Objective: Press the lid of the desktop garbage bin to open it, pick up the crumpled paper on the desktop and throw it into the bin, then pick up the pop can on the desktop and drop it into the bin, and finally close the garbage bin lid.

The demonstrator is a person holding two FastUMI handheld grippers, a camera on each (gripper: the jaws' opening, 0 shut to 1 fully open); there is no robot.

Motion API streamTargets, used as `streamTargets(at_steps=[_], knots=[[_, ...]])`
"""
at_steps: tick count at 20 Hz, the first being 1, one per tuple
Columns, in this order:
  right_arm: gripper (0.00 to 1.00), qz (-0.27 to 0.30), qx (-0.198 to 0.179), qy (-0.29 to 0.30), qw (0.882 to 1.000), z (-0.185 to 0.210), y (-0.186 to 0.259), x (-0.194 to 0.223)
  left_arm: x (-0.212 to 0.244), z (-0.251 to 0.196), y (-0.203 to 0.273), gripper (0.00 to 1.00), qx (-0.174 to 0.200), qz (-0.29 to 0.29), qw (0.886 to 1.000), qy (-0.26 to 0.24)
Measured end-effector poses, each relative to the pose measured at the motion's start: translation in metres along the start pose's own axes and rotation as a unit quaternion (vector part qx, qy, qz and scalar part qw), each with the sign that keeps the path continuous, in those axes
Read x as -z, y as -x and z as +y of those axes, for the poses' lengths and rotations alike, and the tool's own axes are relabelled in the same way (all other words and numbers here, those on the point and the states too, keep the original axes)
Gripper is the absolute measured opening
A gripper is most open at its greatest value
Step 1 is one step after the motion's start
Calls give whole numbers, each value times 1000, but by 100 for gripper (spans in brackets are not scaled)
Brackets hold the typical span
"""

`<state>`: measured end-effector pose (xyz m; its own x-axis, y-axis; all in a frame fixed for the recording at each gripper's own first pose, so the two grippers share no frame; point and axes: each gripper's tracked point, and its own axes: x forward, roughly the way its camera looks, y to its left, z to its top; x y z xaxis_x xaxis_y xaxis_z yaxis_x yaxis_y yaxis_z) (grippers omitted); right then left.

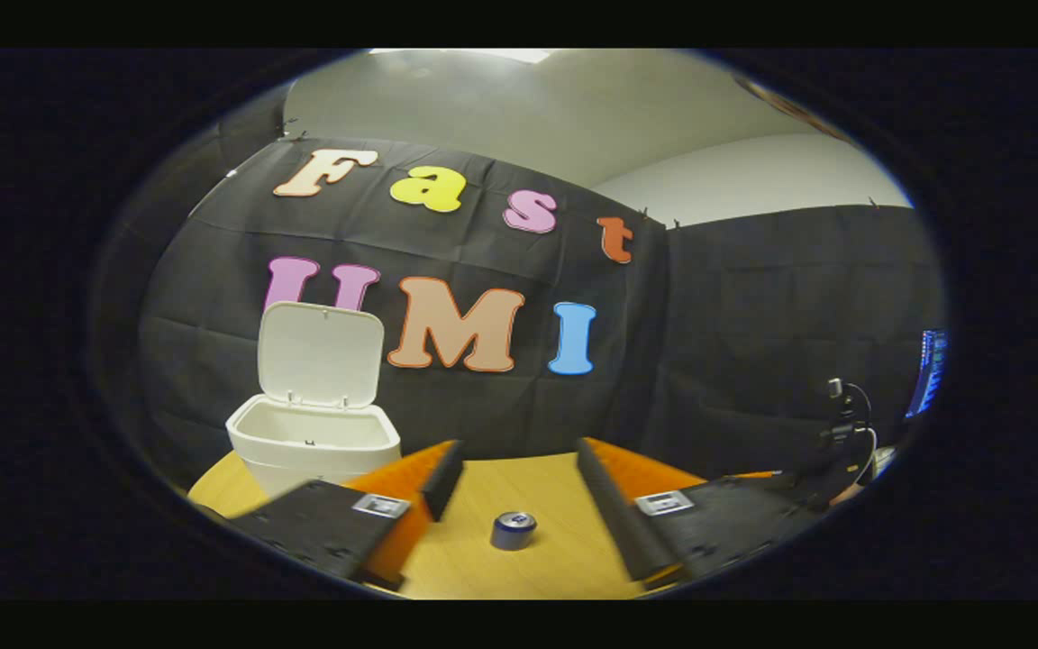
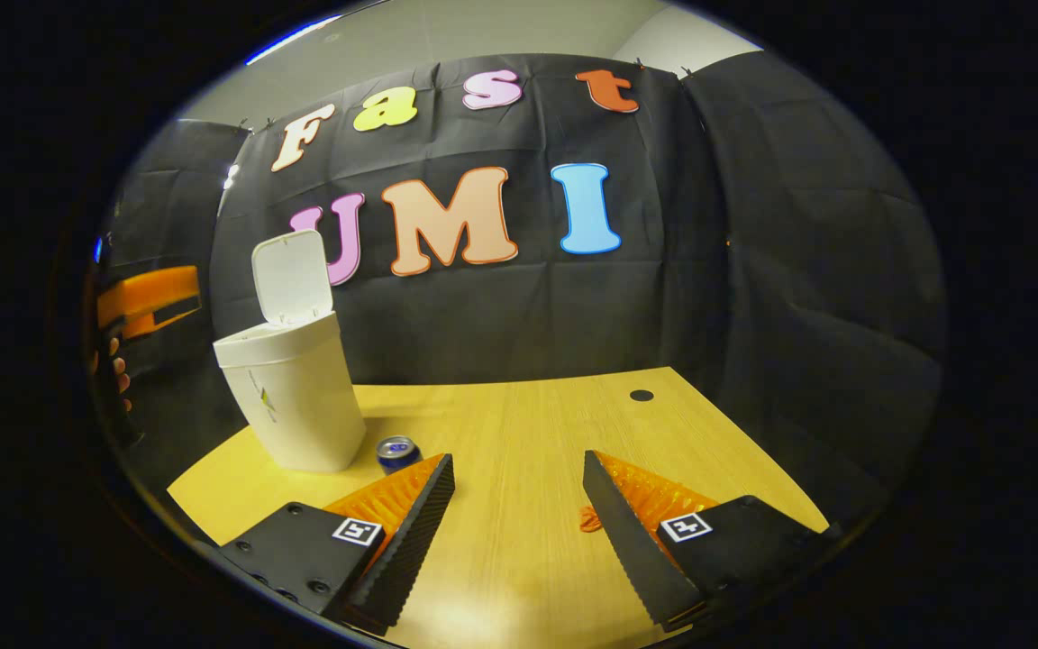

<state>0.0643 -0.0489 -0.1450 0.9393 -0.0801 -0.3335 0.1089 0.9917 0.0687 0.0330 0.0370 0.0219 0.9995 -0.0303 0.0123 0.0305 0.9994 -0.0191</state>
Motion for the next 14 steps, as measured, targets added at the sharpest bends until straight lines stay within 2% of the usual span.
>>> streamTargets(at_steps=[1, 2, 6, 10, 11, 14], knots=[[96, 8, -1, 2, 1000, -7, -10, 6, 4, -2, 4, 98, -13, 6, 1000, -10], [96, 14, 0, 6, 1000, -15, -22, 12, 8, -3, 8, 89, -22, 8, 1000, -20], [96, 76, 8, 17, 997, -53, -76, 51, 8, -7, 22, 92, -56, 1, 998, -16], [94, 162, 9, 30, 986, -71, -119, 97, 15, 6, 35, 92, -107, 11, 994, -14], [97, 175, 16, 34, 984, -77, -128, 104, 16, 11, 39, 92, -122, 14, 992, -19], [96, 200, 20, 47, 978, -85, -144, 118, 17, 26, 50, 92, -160, 15, 986, -36]])
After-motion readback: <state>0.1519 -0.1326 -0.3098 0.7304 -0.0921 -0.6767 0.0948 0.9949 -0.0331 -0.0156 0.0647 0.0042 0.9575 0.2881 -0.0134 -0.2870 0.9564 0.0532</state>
